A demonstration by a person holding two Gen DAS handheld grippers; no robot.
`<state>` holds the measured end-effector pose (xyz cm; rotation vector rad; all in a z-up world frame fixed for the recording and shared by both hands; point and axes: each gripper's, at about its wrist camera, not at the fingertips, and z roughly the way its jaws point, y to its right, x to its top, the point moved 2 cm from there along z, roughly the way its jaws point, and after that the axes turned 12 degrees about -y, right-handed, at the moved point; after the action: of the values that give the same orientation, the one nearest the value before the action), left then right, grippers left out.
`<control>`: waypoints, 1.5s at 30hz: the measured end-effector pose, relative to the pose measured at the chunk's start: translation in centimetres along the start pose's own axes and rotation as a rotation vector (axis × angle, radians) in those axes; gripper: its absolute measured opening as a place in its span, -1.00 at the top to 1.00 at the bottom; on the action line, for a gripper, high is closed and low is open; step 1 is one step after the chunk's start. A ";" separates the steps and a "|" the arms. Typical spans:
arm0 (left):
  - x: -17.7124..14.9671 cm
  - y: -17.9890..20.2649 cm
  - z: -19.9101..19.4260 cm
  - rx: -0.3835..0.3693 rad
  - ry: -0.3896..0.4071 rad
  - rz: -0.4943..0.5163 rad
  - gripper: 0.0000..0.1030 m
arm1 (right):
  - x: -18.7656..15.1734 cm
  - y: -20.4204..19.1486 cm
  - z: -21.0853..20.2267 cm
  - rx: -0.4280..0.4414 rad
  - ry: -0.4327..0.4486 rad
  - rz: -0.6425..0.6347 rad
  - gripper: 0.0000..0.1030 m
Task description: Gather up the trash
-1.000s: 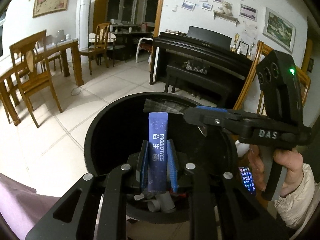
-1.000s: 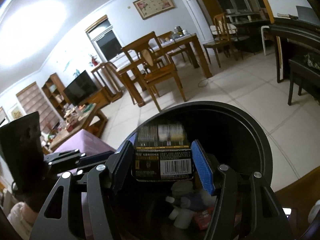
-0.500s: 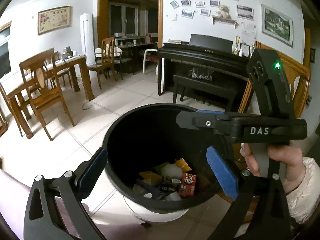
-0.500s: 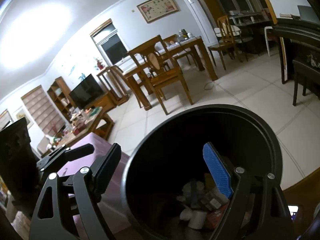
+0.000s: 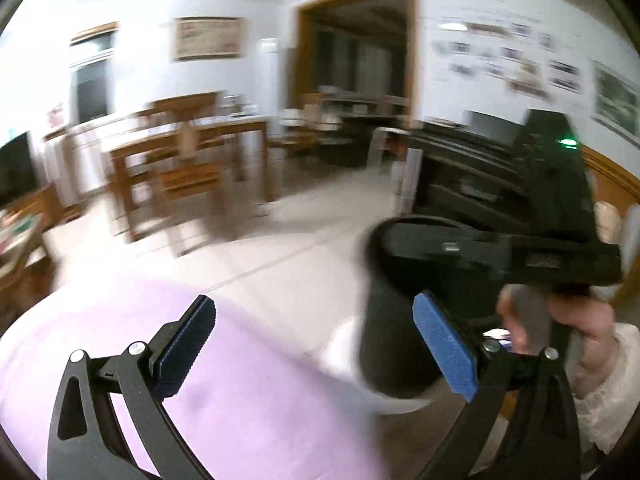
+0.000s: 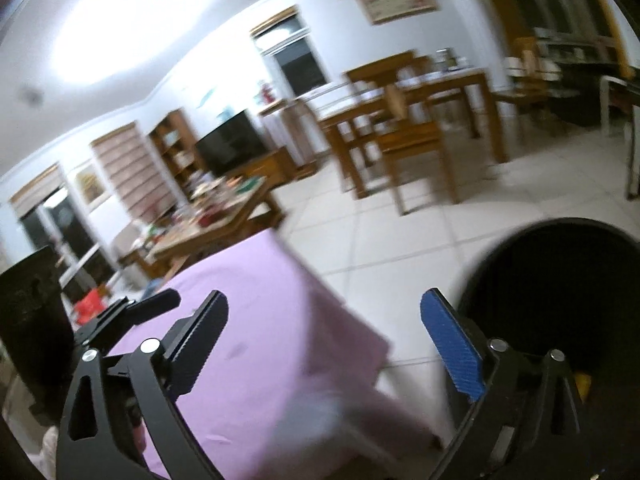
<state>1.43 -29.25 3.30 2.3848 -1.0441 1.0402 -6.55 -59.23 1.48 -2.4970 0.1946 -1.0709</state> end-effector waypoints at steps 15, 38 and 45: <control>-9.3 -17.0 -10.9 0.540 0.062 -0.443 -0.91 | 0.6 -21.6 14.6 0.200 -0.134 -0.177 -0.90; -13.1 -20.1 -12.9 0.649 0.069 -0.590 -0.91 | -2.8 -25.9 17.7 0.013 0.115 -0.414 -0.90; -13.5 -20.3 -13.5 0.664 0.080 -0.612 -0.91 | -2.8 -25.5 18.1 0.005 0.105 -0.389 -0.90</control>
<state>3.59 -1.50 2.23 2.8257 0.1312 1.3450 3.65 -29.62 -0.77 -2.5359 -0.2768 -1.3499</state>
